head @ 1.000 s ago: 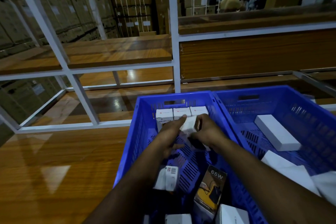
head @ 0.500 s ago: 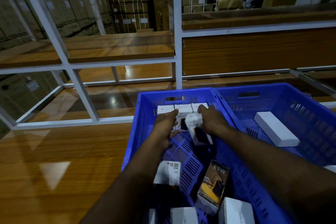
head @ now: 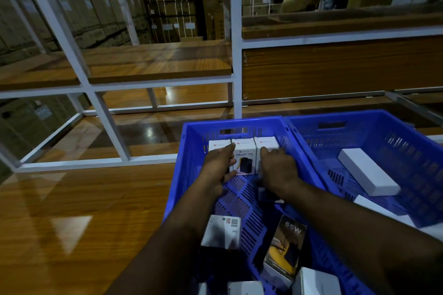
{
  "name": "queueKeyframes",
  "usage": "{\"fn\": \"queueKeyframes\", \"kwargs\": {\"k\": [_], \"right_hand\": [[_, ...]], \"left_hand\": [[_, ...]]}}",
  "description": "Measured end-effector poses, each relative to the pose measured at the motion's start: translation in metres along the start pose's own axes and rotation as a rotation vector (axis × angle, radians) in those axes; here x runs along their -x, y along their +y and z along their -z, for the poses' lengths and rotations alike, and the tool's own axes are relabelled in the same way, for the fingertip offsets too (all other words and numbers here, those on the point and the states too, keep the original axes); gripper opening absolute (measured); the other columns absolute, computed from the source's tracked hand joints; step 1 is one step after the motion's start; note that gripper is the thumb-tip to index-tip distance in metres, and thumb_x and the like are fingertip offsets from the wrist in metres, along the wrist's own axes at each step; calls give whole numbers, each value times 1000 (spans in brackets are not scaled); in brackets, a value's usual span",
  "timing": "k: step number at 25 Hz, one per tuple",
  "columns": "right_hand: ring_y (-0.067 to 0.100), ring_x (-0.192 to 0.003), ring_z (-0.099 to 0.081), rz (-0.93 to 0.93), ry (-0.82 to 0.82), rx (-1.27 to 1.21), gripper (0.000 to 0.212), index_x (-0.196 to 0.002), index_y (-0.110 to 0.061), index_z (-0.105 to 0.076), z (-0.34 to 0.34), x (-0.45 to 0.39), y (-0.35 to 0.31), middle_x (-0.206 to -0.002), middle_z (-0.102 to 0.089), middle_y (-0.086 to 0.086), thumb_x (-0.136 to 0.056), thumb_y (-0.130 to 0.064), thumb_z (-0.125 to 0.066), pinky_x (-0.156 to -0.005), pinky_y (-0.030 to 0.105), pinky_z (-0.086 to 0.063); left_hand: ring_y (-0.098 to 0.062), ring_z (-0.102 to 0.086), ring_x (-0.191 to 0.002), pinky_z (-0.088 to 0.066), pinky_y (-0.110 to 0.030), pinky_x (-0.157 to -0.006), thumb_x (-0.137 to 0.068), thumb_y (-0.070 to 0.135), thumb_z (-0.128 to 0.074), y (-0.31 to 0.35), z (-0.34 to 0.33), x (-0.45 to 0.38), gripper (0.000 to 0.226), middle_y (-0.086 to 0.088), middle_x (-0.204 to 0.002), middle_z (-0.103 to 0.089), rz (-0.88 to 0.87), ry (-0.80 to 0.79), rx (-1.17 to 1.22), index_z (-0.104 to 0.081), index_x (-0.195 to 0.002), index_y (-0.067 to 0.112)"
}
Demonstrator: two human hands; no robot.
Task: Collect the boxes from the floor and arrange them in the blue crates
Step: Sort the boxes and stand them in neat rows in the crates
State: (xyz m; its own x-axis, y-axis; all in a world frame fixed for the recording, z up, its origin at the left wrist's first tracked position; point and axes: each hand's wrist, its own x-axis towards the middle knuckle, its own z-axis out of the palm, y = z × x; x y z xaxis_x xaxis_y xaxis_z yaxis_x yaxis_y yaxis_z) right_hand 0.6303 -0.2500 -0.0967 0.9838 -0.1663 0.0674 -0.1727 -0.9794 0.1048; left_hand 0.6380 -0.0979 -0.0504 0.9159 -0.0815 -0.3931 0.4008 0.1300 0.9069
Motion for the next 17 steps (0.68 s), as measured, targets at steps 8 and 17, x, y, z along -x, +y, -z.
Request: {"fn": "queueKeyframes", "kwargs": {"k": [8,17], "right_hand": [[32,-130,-42,-29,69,-66,61,-136,-12,-38,2,-20,5,-137,-47,12,-86,-27,-71,-87,40,-52],[31,-119,-52,20,85,64,37,-123,-10,-53,5,-25,11,-128,-54,14,-90,-22,-63,-90,39,-48]], "left_hand": [[-17,-64,-115,-59,-33,-88,-98,37,-61,2,4,-1,39,-8,-123,-68,1,-5,14,-63,-125,9],[-18,-65,-107,-58,-31,-85,-97,36,-63,2,6,-4,39,-5,-107,-66,12,3,8,-64,-122,7]]}}
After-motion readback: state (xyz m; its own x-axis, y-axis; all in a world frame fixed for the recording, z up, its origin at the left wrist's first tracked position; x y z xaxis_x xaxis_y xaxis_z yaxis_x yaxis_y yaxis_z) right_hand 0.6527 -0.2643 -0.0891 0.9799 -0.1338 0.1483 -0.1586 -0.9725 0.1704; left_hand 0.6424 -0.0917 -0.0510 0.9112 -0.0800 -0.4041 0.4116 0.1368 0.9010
